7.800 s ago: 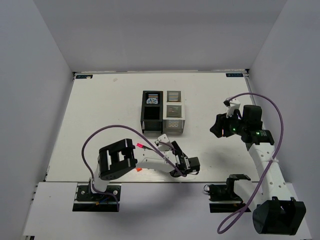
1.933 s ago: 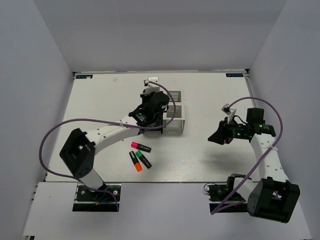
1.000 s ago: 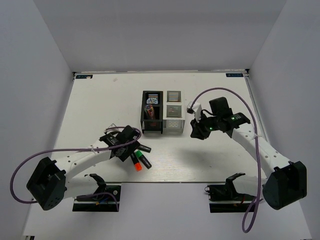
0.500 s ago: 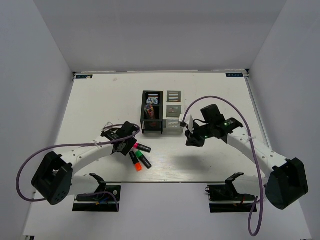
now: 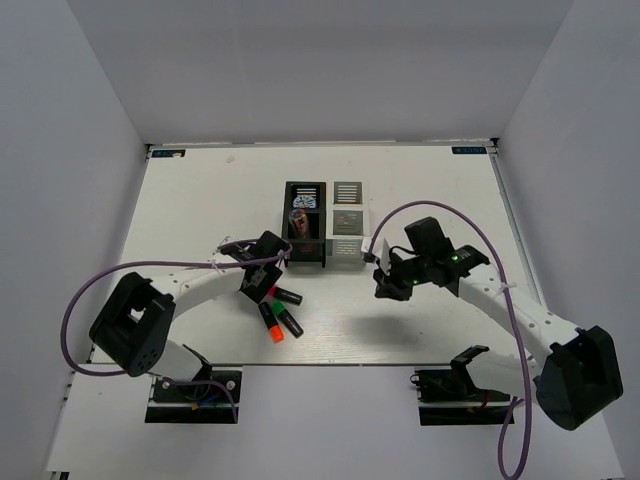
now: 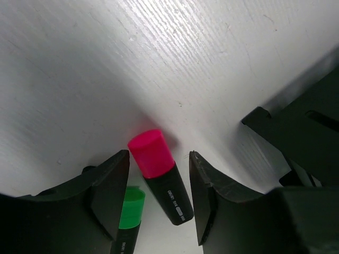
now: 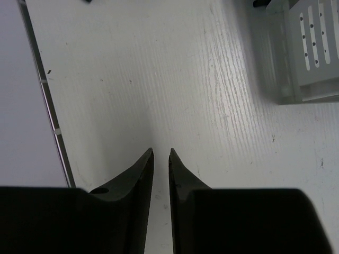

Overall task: Sort the stationery into containers
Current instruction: Pick up the pen from the center of the board.

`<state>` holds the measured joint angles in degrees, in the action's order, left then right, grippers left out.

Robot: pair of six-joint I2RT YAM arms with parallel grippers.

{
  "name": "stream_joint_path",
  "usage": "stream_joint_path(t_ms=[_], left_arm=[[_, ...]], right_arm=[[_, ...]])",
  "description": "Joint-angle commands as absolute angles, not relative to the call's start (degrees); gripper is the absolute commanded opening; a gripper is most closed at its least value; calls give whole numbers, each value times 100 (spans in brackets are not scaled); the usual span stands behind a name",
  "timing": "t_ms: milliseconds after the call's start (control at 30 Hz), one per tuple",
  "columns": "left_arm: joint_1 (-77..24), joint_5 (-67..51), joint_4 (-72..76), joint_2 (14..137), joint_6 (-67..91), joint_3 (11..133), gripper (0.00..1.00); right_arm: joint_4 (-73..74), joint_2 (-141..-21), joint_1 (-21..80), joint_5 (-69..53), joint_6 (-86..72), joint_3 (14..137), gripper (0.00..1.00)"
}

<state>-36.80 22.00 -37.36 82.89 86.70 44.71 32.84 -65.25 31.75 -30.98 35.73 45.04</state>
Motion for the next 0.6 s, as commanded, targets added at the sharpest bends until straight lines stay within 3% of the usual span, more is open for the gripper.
stream_joint_path(t_ms=[0,367,500,567], left_arm=[[-3604,2505,-4051,8367,9545,4737,59],[-3533,2172,-4297,9096,9633,4992,53],[-3507,1969,-4315,9220,9537,5027,39],[-3498,1864,-4298,9220,9449,5027,23]], right_arm=[[3120,-6337,3199,-3103,3665,4430,21],[3111,-6056,3173,-3155,3595,4289,24],[3103,-5924,3147,-3120,3568,4254,31],[3120,-5836,3173,-3085,3507,4245,34]])
